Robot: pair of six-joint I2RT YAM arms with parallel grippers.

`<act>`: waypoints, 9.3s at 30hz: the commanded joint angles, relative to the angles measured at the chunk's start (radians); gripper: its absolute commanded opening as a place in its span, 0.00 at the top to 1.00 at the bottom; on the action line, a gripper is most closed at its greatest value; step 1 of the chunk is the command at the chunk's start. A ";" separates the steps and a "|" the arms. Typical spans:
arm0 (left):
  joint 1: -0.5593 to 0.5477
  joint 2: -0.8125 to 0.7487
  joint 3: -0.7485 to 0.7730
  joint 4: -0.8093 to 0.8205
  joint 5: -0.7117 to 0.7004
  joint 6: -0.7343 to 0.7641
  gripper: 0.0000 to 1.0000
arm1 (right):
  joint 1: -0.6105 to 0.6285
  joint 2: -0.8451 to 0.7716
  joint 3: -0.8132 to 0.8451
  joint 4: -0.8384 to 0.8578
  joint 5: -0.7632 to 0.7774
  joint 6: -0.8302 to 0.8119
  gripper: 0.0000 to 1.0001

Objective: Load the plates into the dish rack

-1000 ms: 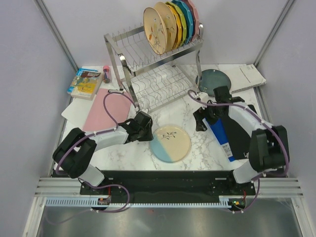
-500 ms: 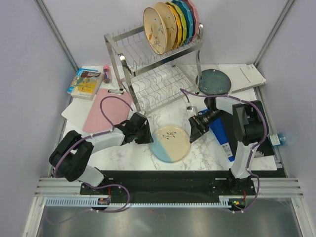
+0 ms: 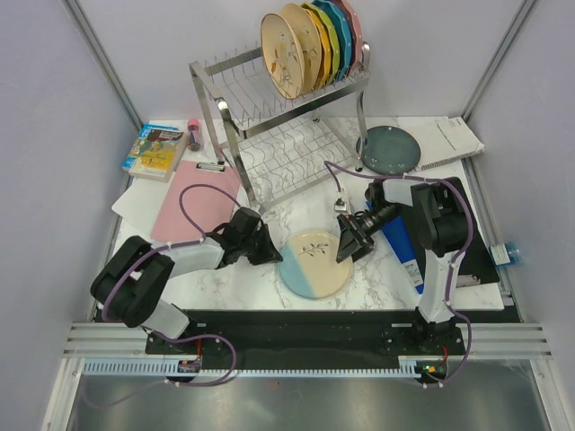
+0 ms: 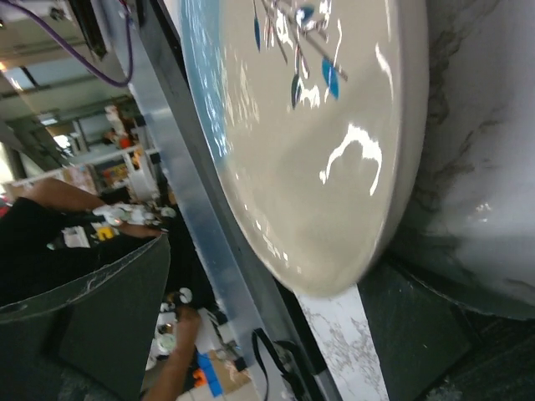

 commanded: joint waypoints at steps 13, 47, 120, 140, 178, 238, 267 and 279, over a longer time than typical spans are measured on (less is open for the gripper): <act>-0.037 0.107 0.008 -0.090 0.025 -0.137 0.98 | 0.017 -0.073 -0.126 0.562 -0.040 0.310 0.42; 0.115 -0.584 0.230 -0.440 -0.113 0.745 0.39 | 0.206 -0.543 1.133 0.416 0.642 0.401 1.00; 0.362 -0.572 0.060 -0.257 0.080 0.554 0.45 | 0.480 -0.188 1.044 1.229 1.284 0.216 1.00; 0.371 -0.575 0.025 -0.244 0.076 0.553 0.44 | 0.480 -0.110 1.052 1.166 1.264 0.244 1.00; 0.375 -0.495 0.048 -0.201 0.093 0.550 0.44 | 0.434 -0.087 1.078 1.109 1.235 0.262 0.57; 0.185 -0.655 0.221 -0.328 0.155 0.772 0.00 | -0.277 -0.428 0.707 0.484 1.079 0.599 0.07; 0.185 -0.281 0.278 -0.580 0.323 1.010 0.00 | -0.555 0.557 1.241 0.584 0.367 0.720 0.25; 0.176 -0.115 0.393 -0.595 0.277 1.041 0.00 | -0.577 0.660 1.190 0.716 0.196 0.885 0.26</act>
